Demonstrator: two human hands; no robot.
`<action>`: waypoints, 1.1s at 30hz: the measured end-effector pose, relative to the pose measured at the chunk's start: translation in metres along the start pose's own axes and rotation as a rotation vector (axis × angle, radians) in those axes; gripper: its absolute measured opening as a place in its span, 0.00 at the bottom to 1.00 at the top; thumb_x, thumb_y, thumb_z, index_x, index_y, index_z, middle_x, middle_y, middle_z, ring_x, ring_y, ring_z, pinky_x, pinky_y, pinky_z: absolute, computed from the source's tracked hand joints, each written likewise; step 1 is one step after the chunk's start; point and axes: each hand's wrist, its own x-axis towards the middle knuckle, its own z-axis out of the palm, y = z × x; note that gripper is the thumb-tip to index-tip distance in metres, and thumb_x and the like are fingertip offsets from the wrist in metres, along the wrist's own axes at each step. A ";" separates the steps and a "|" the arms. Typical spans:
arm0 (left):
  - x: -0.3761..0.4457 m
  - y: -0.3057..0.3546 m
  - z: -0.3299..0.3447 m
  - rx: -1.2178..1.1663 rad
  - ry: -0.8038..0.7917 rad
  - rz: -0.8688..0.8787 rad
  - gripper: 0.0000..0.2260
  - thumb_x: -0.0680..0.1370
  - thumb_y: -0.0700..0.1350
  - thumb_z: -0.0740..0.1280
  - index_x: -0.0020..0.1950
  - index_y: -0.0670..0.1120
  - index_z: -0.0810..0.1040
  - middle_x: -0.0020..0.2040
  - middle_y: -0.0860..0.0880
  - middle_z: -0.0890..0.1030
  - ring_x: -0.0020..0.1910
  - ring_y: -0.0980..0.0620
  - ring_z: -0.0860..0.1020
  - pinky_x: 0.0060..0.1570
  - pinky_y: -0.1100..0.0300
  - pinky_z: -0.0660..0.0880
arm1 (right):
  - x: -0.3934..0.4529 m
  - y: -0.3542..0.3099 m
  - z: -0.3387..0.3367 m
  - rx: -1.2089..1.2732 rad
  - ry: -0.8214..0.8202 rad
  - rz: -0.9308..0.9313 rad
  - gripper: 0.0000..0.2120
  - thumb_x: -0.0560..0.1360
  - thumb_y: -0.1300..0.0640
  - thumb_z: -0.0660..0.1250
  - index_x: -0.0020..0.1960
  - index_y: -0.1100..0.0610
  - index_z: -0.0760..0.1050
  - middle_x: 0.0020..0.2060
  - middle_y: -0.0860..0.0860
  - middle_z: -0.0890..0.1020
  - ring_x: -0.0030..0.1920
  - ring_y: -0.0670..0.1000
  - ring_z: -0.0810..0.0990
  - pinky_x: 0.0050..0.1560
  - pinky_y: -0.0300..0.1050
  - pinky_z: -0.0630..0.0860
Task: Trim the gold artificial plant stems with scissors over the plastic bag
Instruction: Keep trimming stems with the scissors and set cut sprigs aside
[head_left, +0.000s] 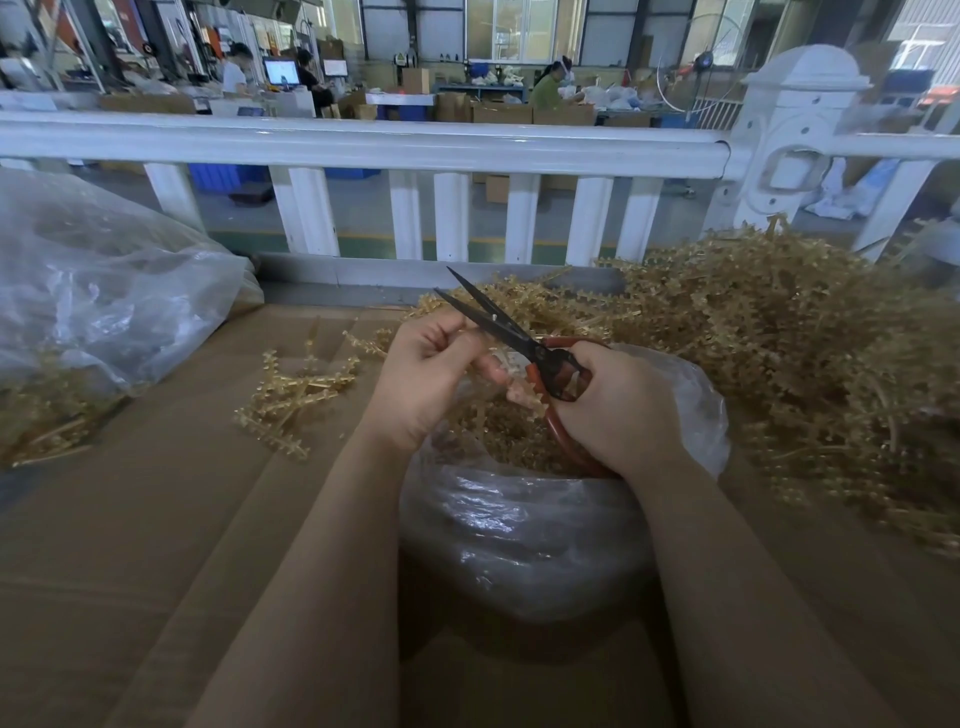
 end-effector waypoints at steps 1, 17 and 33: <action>0.000 0.000 0.000 -0.005 -0.002 0.001 0.08 0.80 0.34 0.63 0.51 0.32 0.80 0.31 0.45 0.82 0.34 0.50 0.80 0.58 0.47 0.76 | 0.000 0.000 0.000 -0.002 -0.005 0.004 0.08 0.71 0.33 0.59 0.39 0.35 0.69 0.26 0.35 0.73 0.31 0.35 0.74 0.27 0.30 0.64; 0.001 -0.003 0.000 -0.041 0.043 -0.008 0.07 0.81 0.41 0.67 0.45 0.45 0.82 0.33 0.45 0.84 0.38 0.49 0.84 0.52 0.53 0.79 | 0.010 0.002 -0.008 0.636 -0.092 0.323 0.11 0.75 0.48 0.75 0.40 0.56 0.82 0.27 0.50 0.81 0.26 0.44 0.77 0.31 0.36 0.73; 0.006 -0.001 0.000 -0.227 -0.020 -0.323 0.53 0.56 0.65 0.78 0.76 0.48 0.64 0.64 0.53 0.77 0.63 0.53 0.76 0.68 0.54 0.71 | 0.012 0.008 -0.015 0.995 -0.019 0.416 0.07 0.78 0.57 0.71 0.48 0.61 0.80 0.34 0.53 0.83 0.22 0.45 0.65 0.21 0.35 0.62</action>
